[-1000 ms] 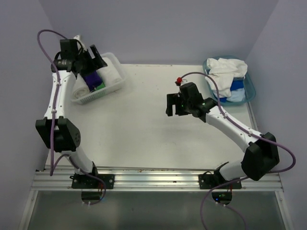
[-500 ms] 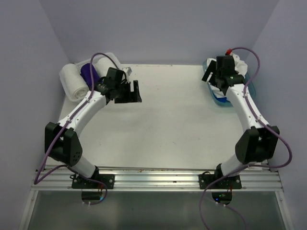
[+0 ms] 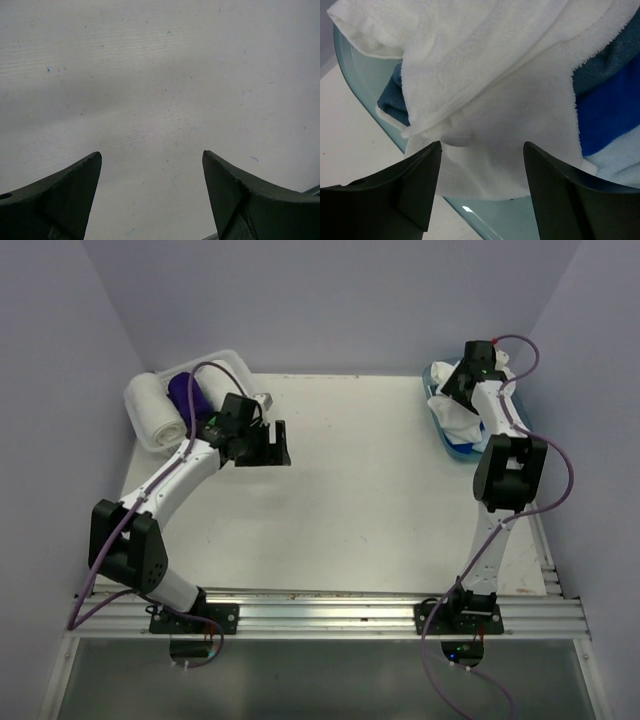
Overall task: Roll the towels
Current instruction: Grab a towel with the right arm, then move the towel to the center of the board
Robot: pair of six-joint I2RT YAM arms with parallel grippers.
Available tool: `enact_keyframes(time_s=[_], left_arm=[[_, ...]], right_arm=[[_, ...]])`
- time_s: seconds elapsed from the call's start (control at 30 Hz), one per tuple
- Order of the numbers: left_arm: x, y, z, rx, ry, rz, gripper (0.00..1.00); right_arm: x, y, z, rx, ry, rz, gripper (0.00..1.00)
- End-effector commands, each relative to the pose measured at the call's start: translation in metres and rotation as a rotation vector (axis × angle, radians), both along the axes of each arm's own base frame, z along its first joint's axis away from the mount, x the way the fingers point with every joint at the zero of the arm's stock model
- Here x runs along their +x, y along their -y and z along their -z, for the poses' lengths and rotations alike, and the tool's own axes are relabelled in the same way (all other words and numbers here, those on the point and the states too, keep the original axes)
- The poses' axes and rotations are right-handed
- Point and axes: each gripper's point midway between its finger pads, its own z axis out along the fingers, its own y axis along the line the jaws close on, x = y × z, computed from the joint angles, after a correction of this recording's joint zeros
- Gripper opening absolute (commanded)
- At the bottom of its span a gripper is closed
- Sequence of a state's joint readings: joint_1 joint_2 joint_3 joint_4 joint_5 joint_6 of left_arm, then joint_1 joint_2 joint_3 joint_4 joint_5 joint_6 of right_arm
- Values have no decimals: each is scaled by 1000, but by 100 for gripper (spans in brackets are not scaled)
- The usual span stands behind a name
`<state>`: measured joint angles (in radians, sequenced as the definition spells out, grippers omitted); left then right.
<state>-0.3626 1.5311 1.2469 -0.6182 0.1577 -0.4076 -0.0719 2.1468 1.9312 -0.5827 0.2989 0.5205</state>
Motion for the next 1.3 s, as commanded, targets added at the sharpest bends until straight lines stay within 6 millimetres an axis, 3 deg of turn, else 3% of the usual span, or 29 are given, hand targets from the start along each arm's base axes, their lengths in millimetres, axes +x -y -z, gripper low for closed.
enact_keyframes(time_s=[0.0,0.03,0.07,0.13,0.17,0.23,0.27,0.3,0.33,0.37,0.4,0.5,0.53,0.6,0.63,0.77,1.03,1.27], left_arm=[[10,-1,-1,32,47,20,85],[11,-1,-1,35,49,22,85],[11,-2,-1,42,52,22,85],[15,-8,3,79,55,11,85],[16,-10,3,90,53,5,85],[20,-10,4,101,53,7,85],[21,-9,3,101,53,9,85],[23,-8,2,97,55,13,85],[25,-7,1,94,56,13,85],[25,-6,0,93,56,16,85],[27,-5,-3,88,63,13,85],[31,-8,-3,97,68,-8,85],[33,-11,0,116,64,-29,85],[34,-13,8,137,27,-36,85],[35,-13,11,142,17,-40,85],[36,-7,7,113,18,-30,85],[31,-14,-3,118,38,-65,85],[28,-19,-13,84,35,-104,85]], right_arm=[[21,2,-10,-40,37,-10,69],[23,2,-9,-39,38,-11,63],[24,1,-9,-36,41,-16,47],[24,-1,-15,-37,49,-32,28],[22,0,-25,-44,62,-30,15],[18,2,-37,-60,79,-29,0],[15,2,-42,-64,84,-31,0],[11,2,-65,-70,127,-32,0],[8,1,-76,-68,147,-36,0],[2,1,-80,-66,154,-36,0],[-5,0,-114,-72,224,-34,0],[-17,-5,-161,-67,332,-51,0],[-29,-9,-196,-59,407,-62,0],[-37,-23,-231,-23,502,-118,0],[-51,-28,-262,-12,575,-131,0],[-76,-43,-323,9,721,-198,0],[-108,-66,-374,45,832,-301,0],[-156,-123,-429,85,965,-525,0]])
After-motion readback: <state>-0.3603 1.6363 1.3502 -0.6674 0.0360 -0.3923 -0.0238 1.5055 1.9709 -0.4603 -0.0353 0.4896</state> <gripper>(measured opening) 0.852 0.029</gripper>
